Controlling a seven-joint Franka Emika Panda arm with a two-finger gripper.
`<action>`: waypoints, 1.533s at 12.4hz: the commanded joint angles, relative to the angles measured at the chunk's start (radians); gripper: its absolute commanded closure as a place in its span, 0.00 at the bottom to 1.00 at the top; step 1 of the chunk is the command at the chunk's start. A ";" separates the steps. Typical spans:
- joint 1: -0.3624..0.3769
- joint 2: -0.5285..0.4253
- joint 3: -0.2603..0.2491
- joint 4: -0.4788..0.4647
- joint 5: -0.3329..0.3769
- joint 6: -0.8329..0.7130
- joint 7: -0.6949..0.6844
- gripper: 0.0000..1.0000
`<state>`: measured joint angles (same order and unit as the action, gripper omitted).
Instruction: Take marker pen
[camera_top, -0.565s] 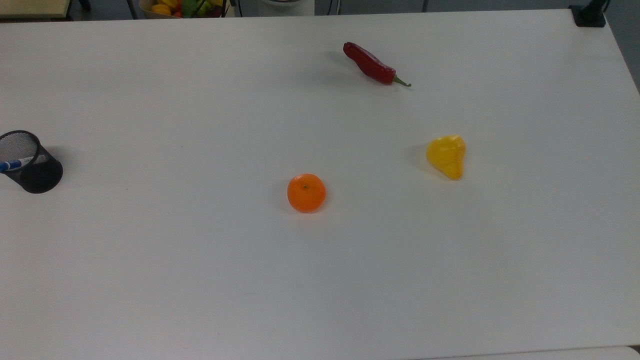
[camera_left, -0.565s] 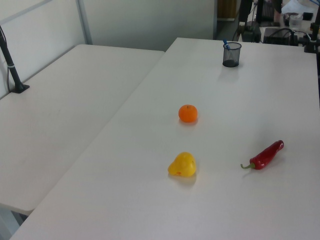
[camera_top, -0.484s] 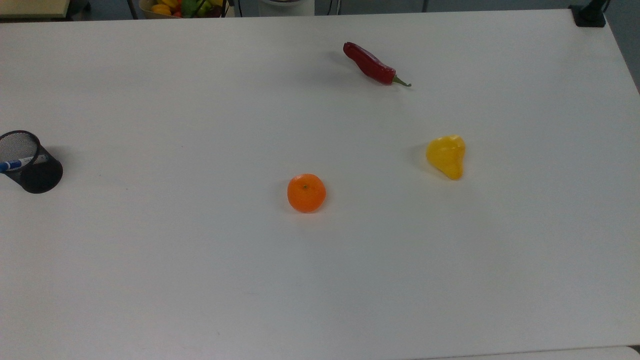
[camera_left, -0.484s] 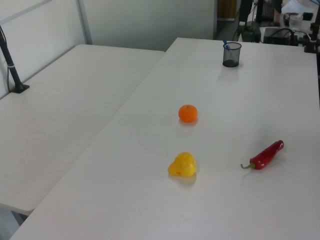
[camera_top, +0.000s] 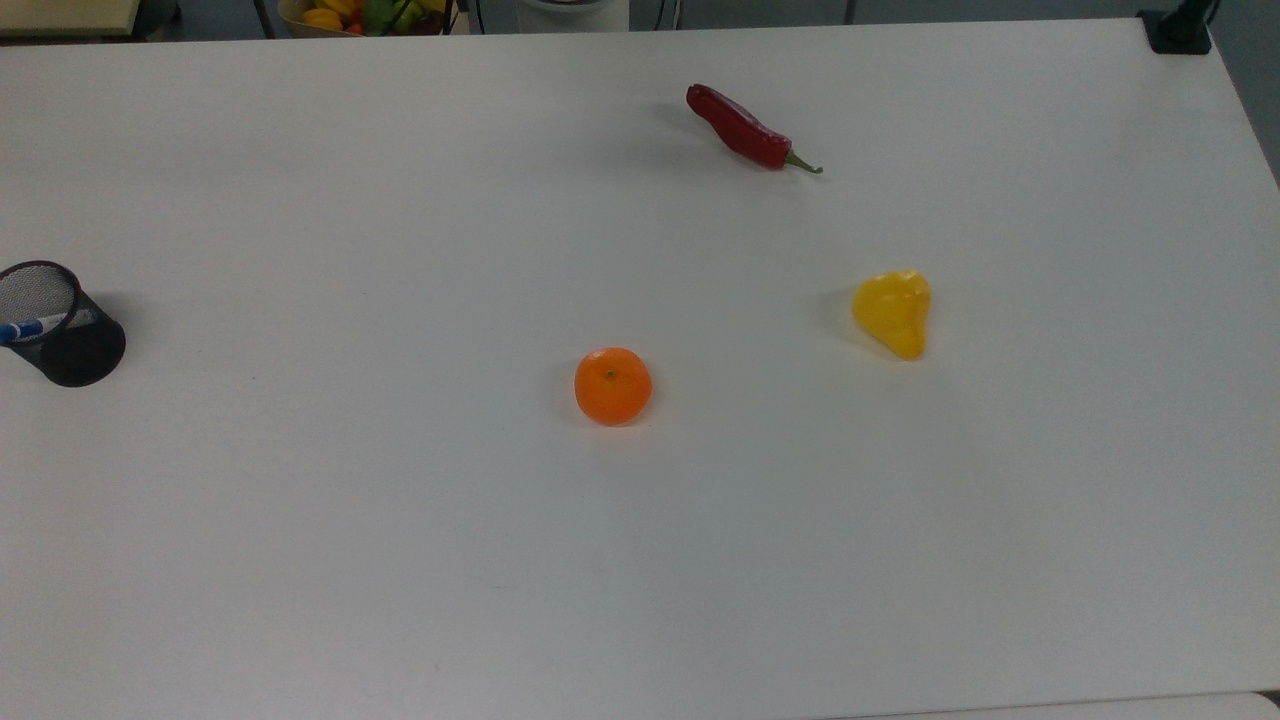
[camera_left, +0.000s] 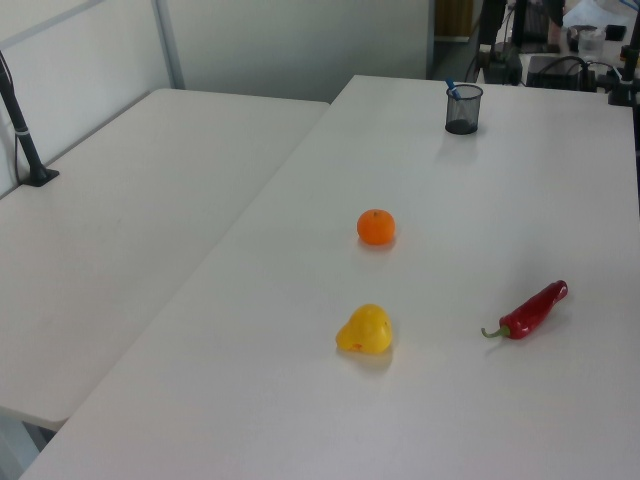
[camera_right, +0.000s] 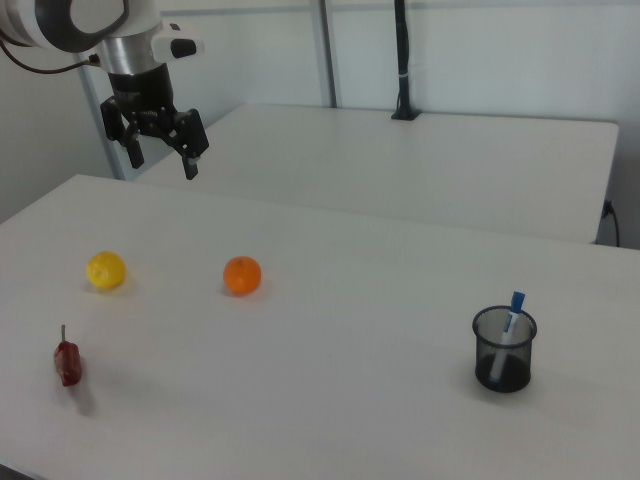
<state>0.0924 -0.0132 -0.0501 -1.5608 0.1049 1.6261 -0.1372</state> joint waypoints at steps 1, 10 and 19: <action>0.020 -0.037 -0.031 -0.044 -0.036 0.058 -0.019 0.00; -0.046 0.015 -0.152 -0.050 -0.037 0.342 -0.004 0.00; -0.118 0.165 -0.286 -0.019 -0.036 0.540 -0.004 0.00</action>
<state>0.0122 0.1036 -0.3108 -1.6030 0.0774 2.1255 -0.1390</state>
